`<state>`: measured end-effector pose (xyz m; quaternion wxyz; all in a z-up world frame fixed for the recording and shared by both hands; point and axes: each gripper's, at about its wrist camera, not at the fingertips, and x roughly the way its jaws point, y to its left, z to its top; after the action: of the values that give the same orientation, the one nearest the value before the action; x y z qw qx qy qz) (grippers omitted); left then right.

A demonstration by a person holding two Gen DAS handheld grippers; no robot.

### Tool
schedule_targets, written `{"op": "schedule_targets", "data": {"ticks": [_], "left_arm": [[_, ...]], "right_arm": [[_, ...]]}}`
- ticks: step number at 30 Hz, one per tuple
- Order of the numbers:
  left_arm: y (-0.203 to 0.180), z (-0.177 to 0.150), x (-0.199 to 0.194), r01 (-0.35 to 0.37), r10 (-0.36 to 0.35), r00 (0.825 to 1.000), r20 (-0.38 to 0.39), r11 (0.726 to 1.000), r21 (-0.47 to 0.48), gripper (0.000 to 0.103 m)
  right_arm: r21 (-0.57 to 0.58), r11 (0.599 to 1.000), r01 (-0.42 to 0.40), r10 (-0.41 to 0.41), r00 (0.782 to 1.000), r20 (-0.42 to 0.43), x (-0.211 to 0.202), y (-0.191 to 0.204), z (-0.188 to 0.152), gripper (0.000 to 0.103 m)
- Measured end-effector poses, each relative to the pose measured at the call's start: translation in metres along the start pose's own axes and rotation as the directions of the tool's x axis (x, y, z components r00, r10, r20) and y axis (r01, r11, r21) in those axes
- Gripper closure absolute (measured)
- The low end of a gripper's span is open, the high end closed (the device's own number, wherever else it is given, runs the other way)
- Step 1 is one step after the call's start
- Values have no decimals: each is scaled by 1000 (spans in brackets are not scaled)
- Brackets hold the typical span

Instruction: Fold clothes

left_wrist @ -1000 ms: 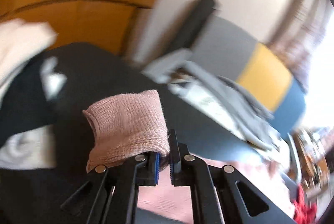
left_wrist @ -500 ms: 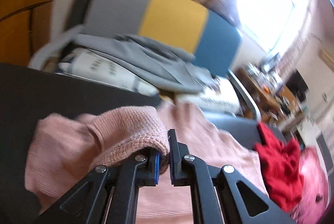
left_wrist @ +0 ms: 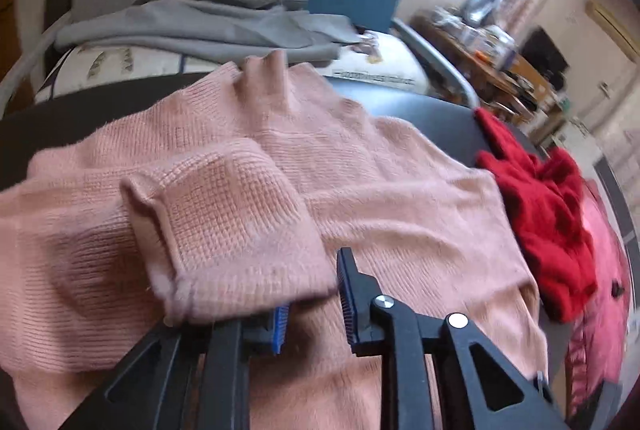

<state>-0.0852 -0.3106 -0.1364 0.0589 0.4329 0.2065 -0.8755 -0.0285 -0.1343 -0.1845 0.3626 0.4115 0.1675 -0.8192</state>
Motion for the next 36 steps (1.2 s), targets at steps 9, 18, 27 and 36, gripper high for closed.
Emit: {"op": "schedule_targets", "data": {"ticks": [9,18,27,36], "left_arm": [[85,-44,-87,-86,109,984,144,983,-160,80],[153,-104,-92,-106,143,985,95,943,-315,80],[156,-113,-88,-124,161,981,107,950,-287,80],[147,-111,-86,-148,183,977,111,952,-268,80]], "right_arm": [[290,905,-312,270,946,177,-41,-40,57,17],[34,997,-72,69,994,86,22,19,114,35],[-102,995,20,-11,996,87,55,43,131,39],[22,997,-70,69,996,62,54,30,161,97]]}}
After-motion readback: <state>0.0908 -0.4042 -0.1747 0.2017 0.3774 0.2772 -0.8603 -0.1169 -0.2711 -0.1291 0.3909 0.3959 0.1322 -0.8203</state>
